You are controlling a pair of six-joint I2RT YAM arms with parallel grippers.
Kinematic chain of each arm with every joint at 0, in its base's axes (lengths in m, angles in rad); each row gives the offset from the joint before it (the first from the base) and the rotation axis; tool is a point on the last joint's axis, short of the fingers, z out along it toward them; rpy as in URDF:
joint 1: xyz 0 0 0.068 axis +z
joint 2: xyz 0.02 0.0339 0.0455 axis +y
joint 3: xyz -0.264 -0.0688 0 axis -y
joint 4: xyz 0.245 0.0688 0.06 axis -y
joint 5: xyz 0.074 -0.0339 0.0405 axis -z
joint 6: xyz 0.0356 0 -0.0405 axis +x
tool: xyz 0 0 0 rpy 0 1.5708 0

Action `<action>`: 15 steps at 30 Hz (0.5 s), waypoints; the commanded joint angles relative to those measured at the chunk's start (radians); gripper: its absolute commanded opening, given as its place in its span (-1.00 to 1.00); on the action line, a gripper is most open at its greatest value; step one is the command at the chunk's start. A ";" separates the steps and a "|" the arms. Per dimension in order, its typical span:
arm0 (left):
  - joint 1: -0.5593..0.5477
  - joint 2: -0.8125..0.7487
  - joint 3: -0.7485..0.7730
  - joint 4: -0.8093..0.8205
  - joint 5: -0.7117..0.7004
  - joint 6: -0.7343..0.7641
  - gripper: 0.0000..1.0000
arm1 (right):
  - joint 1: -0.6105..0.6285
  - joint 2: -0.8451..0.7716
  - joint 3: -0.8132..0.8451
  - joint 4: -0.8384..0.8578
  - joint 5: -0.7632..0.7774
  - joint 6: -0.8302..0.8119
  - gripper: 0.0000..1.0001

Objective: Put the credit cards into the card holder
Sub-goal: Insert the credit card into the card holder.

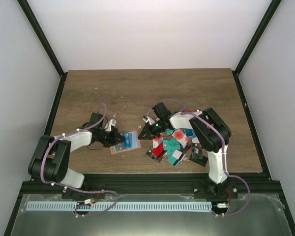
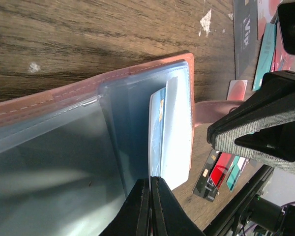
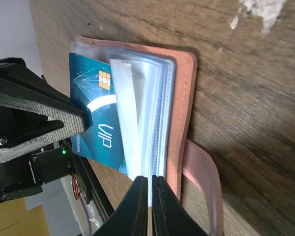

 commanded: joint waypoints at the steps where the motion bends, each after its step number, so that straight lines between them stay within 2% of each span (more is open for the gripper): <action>1: 0.001 0.029 -0.021 0.044 -0.009 -0.021 -0.92 | 0.013 0.000 -0.013 -0.002 0.012 -0.006 -0.88; 15: -0.084 0.018 -0.072 0.145 -0.088 -0.175 -0.92 | 0.020 -0.023 -0.059 0.010 0.033 0.015 -0.91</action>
